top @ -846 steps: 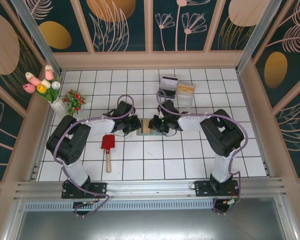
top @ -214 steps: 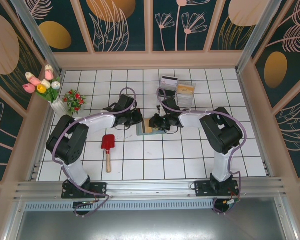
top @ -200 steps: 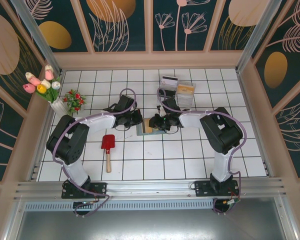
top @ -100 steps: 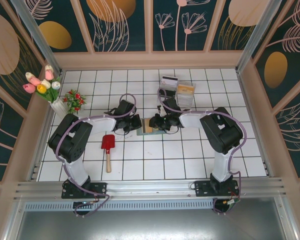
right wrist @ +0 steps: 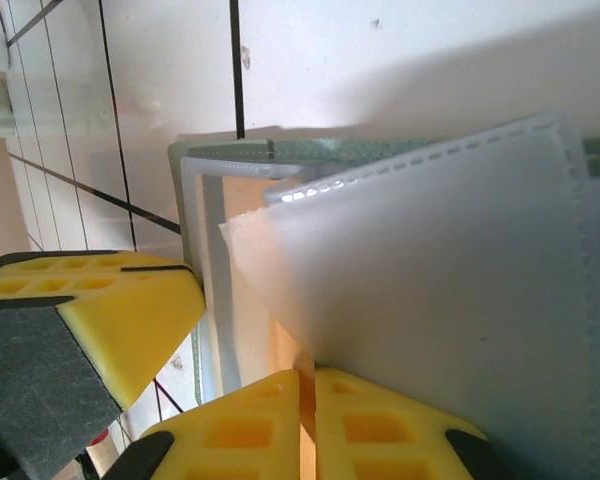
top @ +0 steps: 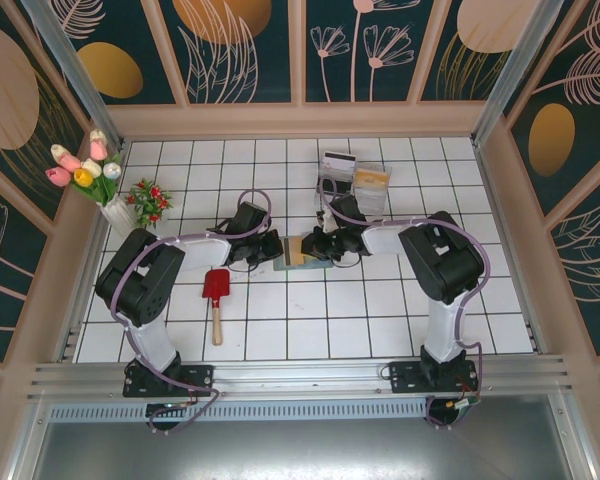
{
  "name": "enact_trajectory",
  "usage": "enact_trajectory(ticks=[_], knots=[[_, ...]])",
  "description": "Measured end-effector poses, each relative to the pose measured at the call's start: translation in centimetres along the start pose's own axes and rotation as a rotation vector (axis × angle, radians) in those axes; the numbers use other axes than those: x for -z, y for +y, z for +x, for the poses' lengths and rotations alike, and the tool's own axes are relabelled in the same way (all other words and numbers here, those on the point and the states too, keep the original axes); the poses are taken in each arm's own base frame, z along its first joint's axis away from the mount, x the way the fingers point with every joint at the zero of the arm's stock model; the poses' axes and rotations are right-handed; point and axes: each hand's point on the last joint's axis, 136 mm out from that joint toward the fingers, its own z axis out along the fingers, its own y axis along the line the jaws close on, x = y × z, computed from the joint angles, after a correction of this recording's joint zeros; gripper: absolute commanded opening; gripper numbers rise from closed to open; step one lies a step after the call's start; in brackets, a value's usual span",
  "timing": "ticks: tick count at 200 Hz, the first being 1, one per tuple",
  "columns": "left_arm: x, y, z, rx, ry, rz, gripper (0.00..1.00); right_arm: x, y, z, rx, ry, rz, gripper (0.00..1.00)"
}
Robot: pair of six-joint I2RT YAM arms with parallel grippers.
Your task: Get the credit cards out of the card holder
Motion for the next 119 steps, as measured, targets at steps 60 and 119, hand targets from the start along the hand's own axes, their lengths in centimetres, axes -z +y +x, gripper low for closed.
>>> enact_trajectory(ticks=[60,119], knots=[[0.1,0.1,-0.1,-0.001,-0.006,-0.007,0.06,1.6,-1.2,-0.2,-0.009,-0.035,-0.002,0.00],[0.3,-0.3,-0.2,-0.002,0.007,-0.010,0.24,5.9,-0.9,-0.5,0.038,-0.074,-0.066,0.00]])
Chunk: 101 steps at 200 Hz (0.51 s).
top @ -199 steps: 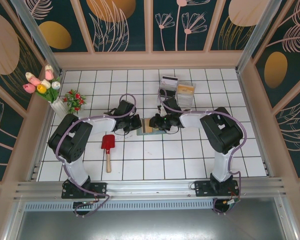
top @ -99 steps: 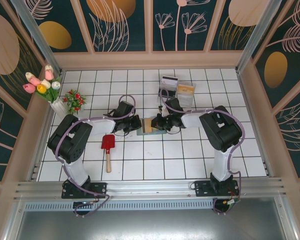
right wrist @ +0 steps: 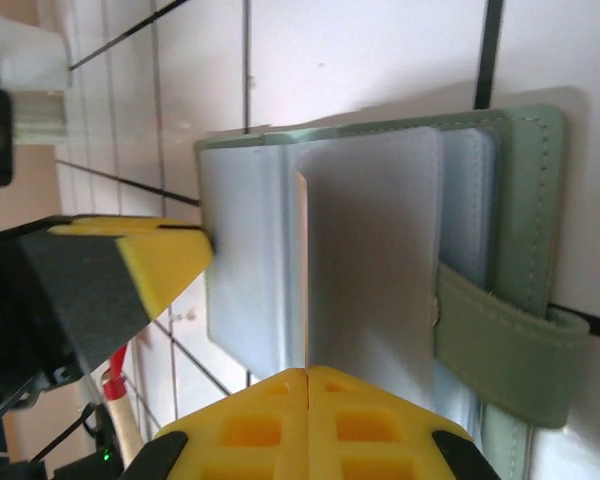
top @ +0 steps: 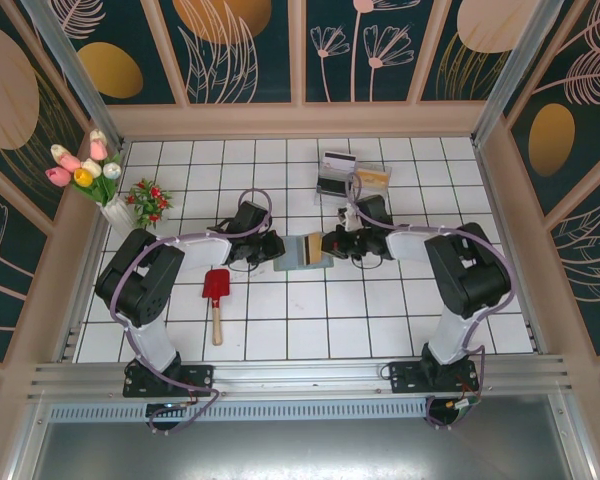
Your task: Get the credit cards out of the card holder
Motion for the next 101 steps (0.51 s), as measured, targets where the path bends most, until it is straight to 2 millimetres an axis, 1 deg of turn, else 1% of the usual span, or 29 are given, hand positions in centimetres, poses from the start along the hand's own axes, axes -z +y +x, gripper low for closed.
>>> enact_trajectory(ticks=[11,19,26,35,44,64,88,101], knots=[[0.3,-0.4,-0.2,-0.012,-0.001,0.004,0.32,0.8,0.7,-0.2,0.023,-0.008,-0.025,0.00],[0.6,-0.9,-0.5,-0.013,0.001,0.012,0.35,1.3,1.3,-0.4,0.039,-0.014,-0.046,0.00],[1.0,-1.6,-0.9,-0.020,-0.007,0.028,0.39,1.9,1.9,-0.7,0.060,-0.024,-0.065,0.00],[1.7,-2.8,-1.6,-0.028,-0.023,0.057,0.48,2.6,2.8,-1.0,0.084,-0.035,-0.092,0.00],[2.8,-4.1,-2.4,-0.044,-0.043,0.097,0.54,3.4,3.7,-1.3,0.108,-0.046,-0.121,0.00],[5.7,-7.2,-4.2,-0.058,-0.095,0.211,0.64,5.0,5.4,-2.0,0.156,-0.070,-0.181,0.00],[9.1,-9.7,-6.2,-0.057,-0.163,0.345,0.70,6.5,7.3,-3.1,0.201,-0.087,-0.257,0.00],[10.5,-10.9,-6.8,-0.058,-0.189,0.424,0.73,7.2,8.4,-3.5,0.226,-0.086,-0.299,0.00]])
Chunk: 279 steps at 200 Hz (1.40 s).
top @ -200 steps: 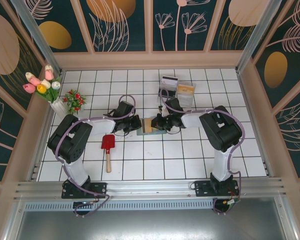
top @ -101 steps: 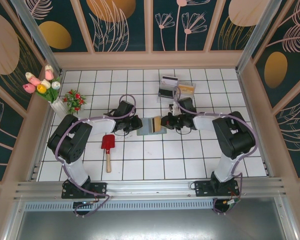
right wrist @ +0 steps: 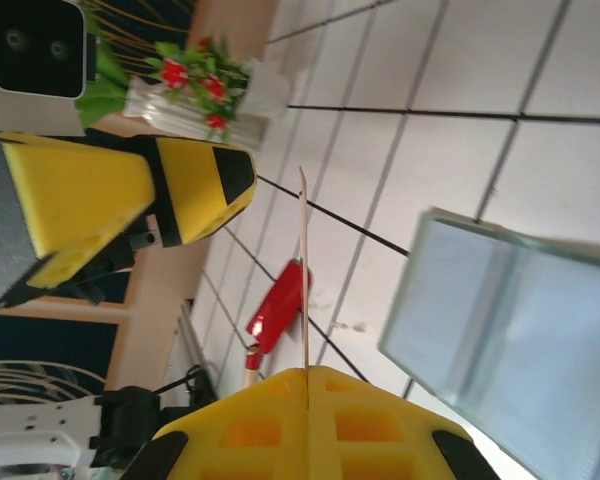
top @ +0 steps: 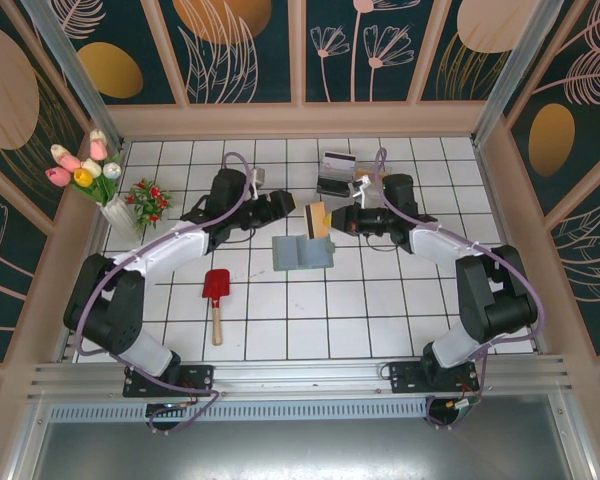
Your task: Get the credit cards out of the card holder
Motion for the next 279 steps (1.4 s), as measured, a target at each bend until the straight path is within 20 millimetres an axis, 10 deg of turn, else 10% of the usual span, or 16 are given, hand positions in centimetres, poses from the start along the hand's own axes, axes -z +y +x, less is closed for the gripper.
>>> enact_trajectory(ticks=[39,145,195,260,279], knots=[[0.3,-2.2,1.0,0.042,0.031,0.187,0.66,0.4,2.6,-0.8,0.037,0.011,-0.116,0.00],[1.2,-6.4,1.3,0.052,0.068,0.473,0.00,1.2,6.3,-1.9,0.009,0.007,-0.272,0.00],[1.8,-7.3,1.0,0.048,0.058,0.519,0.00,1.1,7.1,-2.4,-0.031,-0.022,-0.304,0.18],[1.6,-6.7,1.3,0.074,0.061,0.509,0.00,-0.4,6.9,-2.7,-0.073,-0.025,-0.331,0.02],[1.4,-6.2,1.3,0.081,0.057,0.489,0.24,-0.5,6.7,-2.8,-0.079,-0.025,-0.326,0.00]])
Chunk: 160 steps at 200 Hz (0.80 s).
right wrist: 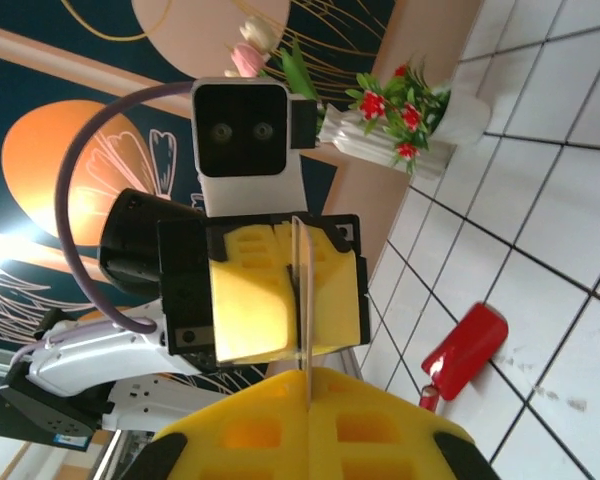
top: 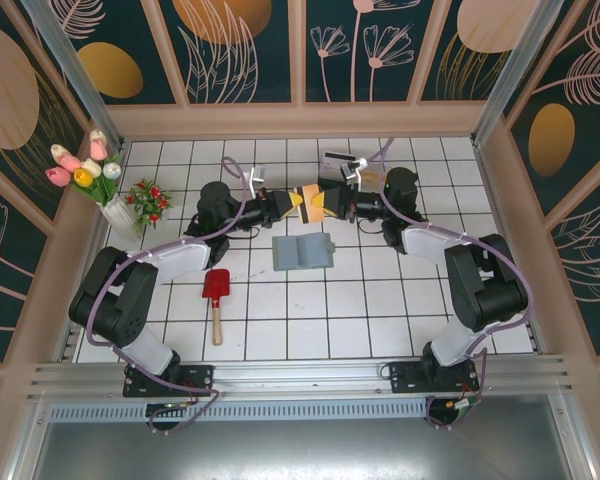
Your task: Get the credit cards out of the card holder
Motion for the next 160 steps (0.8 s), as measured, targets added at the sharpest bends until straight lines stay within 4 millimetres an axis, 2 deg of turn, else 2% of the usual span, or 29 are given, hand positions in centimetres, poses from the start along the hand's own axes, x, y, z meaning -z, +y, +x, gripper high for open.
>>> enact_trajectory(ticks=[13,21,51,85,111,134,160], knots=[[0.1,1.0,0.1,0.016,0.001,-0.037,0.45,-0.1,-0.1,-0.2,0.015,-0.002,0.008,0.00],[0.3,1.8,0.1,0.029,-0.004,-0.065,0.53,0.0,-0.3,-0.5,0.025,-0.003,0.022,0.00],[2.3,6.3,-0.8,0.089,-0.056,-0.247,0.76,0.3,-1.6,-3.0,0.110,-0.033,0.152,0.00],[5.6,11.4,-0.9,0.088,-0.124,-0.525,0.98,1.2,-1.6,-7.0,0.371,-0.067,0.352,0.00],[7.6,13.0,-0.7,0.045,-0.142,-0.668,0.99,2.9,-2.7,-8.3,0.542,-0.049,0.485,0.00],[8.8,13.1,-0.8,0.003,-0.154,-0.734,0.99,5.8,-3.9,-9.7,0.661,-0.029,0.614,0.00],[9.8,13.2,-0.7,-0.035,-0.162,-0.782,0.99,8.6,-4.0,-11.9,0.826,-0.003,0.744,0.00]])
